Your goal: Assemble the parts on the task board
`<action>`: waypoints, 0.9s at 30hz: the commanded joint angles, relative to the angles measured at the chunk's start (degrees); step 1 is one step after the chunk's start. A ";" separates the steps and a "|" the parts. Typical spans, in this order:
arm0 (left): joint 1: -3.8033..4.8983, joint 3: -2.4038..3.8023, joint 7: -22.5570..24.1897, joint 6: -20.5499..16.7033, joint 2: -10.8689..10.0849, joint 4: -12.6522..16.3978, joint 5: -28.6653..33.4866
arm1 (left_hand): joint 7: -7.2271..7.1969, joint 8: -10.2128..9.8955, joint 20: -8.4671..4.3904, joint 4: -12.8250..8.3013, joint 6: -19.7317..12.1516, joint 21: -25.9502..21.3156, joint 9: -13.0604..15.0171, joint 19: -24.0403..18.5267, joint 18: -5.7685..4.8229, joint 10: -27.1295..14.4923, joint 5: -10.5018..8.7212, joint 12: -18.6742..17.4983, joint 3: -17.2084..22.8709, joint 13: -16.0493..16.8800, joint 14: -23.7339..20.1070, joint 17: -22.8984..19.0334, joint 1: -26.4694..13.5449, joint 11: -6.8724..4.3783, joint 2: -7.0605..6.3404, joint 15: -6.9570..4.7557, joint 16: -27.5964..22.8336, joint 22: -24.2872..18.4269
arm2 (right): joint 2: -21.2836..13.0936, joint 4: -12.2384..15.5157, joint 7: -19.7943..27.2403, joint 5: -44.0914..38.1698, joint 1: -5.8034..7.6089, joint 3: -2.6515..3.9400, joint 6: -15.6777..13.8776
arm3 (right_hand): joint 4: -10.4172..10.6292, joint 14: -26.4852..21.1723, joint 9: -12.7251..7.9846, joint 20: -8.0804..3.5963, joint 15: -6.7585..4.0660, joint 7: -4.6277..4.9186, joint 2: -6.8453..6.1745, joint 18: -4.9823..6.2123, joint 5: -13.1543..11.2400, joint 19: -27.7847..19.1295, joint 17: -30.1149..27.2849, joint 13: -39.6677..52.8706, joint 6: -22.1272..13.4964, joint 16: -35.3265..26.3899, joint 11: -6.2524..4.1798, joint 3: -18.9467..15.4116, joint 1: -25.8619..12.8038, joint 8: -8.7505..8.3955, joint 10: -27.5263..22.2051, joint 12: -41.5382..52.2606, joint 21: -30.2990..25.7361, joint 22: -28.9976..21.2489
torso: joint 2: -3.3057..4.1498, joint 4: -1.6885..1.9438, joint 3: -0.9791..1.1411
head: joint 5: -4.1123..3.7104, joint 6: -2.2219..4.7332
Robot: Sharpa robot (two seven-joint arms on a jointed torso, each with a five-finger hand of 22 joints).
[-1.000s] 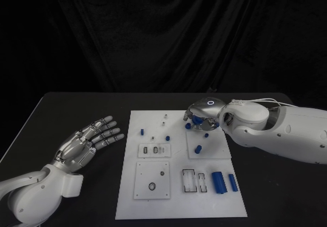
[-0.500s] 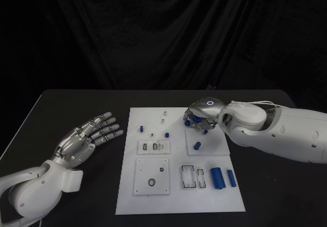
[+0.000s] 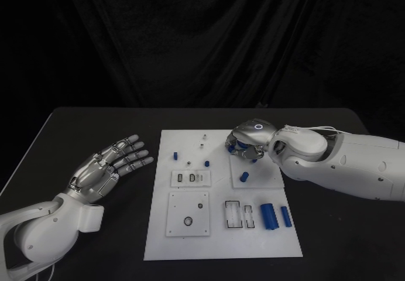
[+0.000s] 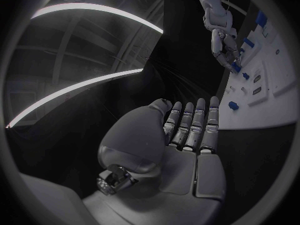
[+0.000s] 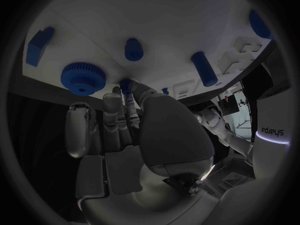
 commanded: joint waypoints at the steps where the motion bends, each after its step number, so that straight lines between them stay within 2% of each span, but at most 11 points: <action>1: 0.12 -0.02 5.23 1.22 0.21 -0.18 -0.09 | 0.36 0.14 0.08 0.07 0.12 -0.08 0.01 -0.39 -0.98 0.10 0.12 0.25 0.41 -0.05 0.11 0.07 -0.37 0.47 0.00 0.56 0.26 -0.07 | 0.02 -0.13 1.06 -0.57 -0.21 0.03 -2.60 | -0.04 0.53 0.95 -0.21 -0.12 0.41 0.19 -1.10 -0.23 0.83 0.35 -0.01 2.59 -0.16 -0.42 0.29 -0.13 1.09 1.90 -0.31 0.48 1.21 | -0.10 0.00 -0.05 | 0.18 -0.21; 3: 0.12 -0.06 5.15 1.31 0.29 -0.32 -0.09 | 0.38 0.13 0.08 0.05 0.11 -0.08 0.01 -0.39 -0.99 0.10 0.11 0.25 0.46 -0.05 0.11 0.07 -0.37 0.48 0.01 0.58 0.27 -0.07 | 0.03 -0.15 1.22 -0.57 -0.25 0.03 -3.00 | -0.22 0.90 1.76 -0.40 -0.35 0.73 0.34 -1.25 -0.29 1.30 0.62 0.01 4.16 -0.13 -0.89 0.33 0.05 1.70 3.73 -0.60 0.72 1.87 | -0.11 0.06 -0.03 | 0.21 -0.30; 8: 0.11 -0.13 5.02 1.49 0.53 -0.70 -0.09 | 0.47 0.08 0.09 -0.12 0.03 -0.06 0.00 -0.43 -1.13 0.11 0.03 0.23 0.88 -0.07 0.12 0.08 -0.39 0.58 0.02 0.71 0.39 -0.07 | 0.05 -0.11 1.52 -0.56 -0.30 0.04 -4.16 | -0.90 1.36 4.25 -1.00 -0.99 0.36 0.72 -1.39 -0.28 1.79 0.41 -0.07 7.96 -0.57 -1.88 0.05 0.55 3.70 7.89 -1.75 0.92 2.60 | -0.14 0.04 0.00 | 0.15 -0.35; 11: 0.11 -0.17 4.98 1.56 0.61 -0.83 -0.09 | 0.50 0.08 0.09 -0.18 0.06 -0.05 0.00 -0.45 -1.17 0.10 0.01 0.21 1.03 -0.08 0.11 0.08 -0.40 0.62 0.03 0.75 0.43 -0.07 | -0.05 0.23 1.65 -0.40 -0.30 0.04 -5.76 | -1.46 1.80 6.12 -1.35 -1.37 0.05 0.98 -1.44 -0.27 1.94 0.28 -0.06 9.90 -0.94 -2.53 -0.44 0.87 5.09 11.05 -2.47 0.93 2.83 | -0.15 0.08 0.00 | 0.16 -0.27; 13: 0.11 -0.18 4.94 1.55 0.60 -0.86 -0.09 | 0.50 0.08 0.09 -0.18 0.06 -0.05 0.00 -0.45 -1.17 0.10 0.01 0.21 1.03 -0.08 0.11 0.08 -0.40 0.62 0.03 0.75 0.43 -0.07 | -0.10 0.58 1.80 0.35 -0.19 0.06 -7.03 | -1.67 2.05 6.98 -1.50 -1.53 0.02 1.06 -1.42 -0.25 1.87 0.28 -0.14 10.25 -1.11 -2.71 -0.67 0.98 5.49 12.28 -3.12 0.84 2.75 | -0.20 0.05 -0.01 | 0.35 -0.09; 14: 0.11 -0.19 4.91 1.50 0.59 -0.86 -0.09 | 0.50 0.08 0.09 -0.18 0.06 -0.05 0.00 -0.45 -1.17 0.10 0.01 0.21 1.03 -0.08 0.11 0.08 -0.40 0.62 0.03 0.75 0.43 -0.07 | -0.05 0.78 1.89 1.02 0.02 0.07 -7.73 | -2.07 2.49 7.86 -1.80 -1.85 0.23 1.04 -1.31 -0.18 1.63 0.58 -0.16 10.78 -1.16 -3.14 -0.76 1.39 5.99 13.80 -3.62 0.62 2.42 | -0.21 0.04 -0.01 | 0.49 -0.01; 18: 0.11 -0.20 4.82 1.28 0.50 -0.84 -0.09 | 0.53 0.09 0.09 -0.26 0.11 -0.04 0.01 -0.46 -1.23 0.10 -0.04 0.20 1.24 -0.09 0.10 0.09 -0.41 0.66 0.04 0.79 0.48 -0.07 | 0.84 0.92 1.87 2.77 1.43 0.11 -8.84 | -2.59 2.51 9.16 -2.01 -1.85 0.78 1.08 -1.26 -0.26 1.45 -0.32 -0.56 10.11 -2.11 -3.05 -0.58 2.20 5.70 14.70 -6.01 0.33 2.17 | -0.26 -0.03 -0.04 | 1.13 0.17; 21: 0.10 -0.21 4.74 1.10 0.48 -0.84 -0.09 | 0.54 0.10 0.08 -0.28 0.16 -0.03 0.01 -0.46 -1.24 0.10 -0.05 0.20 1.29 -0.09 0.10 0.09 -0.42 0.67 0.03 0.80 0.49 -0.07 | 2.35 0.44 1.77 4.83 2.84 0.16 -8.76 | -2.61 2.47 9.49 -1.93 -1.72 0.91 1.11 -1.23 -0.57 1.36 -0.59 -0.69 9.54 -2.44 -2.86 -0.52 2.38 5.22 14.68 -7.11 0.20 2.05 | -0.28 0.06 -0.06 | 1.45 0.21; 24: 0.10 -0.22 4.72 1.03 0.62 -0.92 -0.09 | 0.56 0.13 0.09 -0.34 0.23 -0.02 0.02 -0.46 -1.27 0.12 -0.07 0.20 1.36 -0.09 0.10 0.09 -0.44 0.68 -0.04 0.83 0.52 -0.06 | 4.69 -1.09 1.83 6.35 3.86 0.28 -8.48 | -2.54 2.33 9.80 -1.70 -1.41 1.18 1.15 -1.13 -0.98 1.05 -0.94 -0.80 8.54 -2.86 -2.46 -0.43 2.50 4.27 14.39 -8.69 -0.11 1.65 | -0.33 0.12 -0.10 | 1.62 0.22; 27: 0.10 -0.24 4.73 1.06 0.90 -1.08 -0.09 | 0.56 0.13 0.09 -0.34 0.23 -0.02 0.02 -0.46 -1.27 0.12 -0.07 0.20 1.36 -0.09 0.10 0.09 -0.44 0.68 -0.04 0.83 0.52 -0.06 | 7.11 -3.23 2.15 7.06 4.31 0.35 -7.96 | -2.54 2.28 9.87 -1.61 -1.35 1.21 1.15 -1.08 -1.07 0.88 -1.03 -0.80 8.33 -2.96 -2.36 -0.39 2.55 4.04 14.32 -9.08 -0.25 1.43 | -0.36 0.08 -0.17 | 1.76 0.14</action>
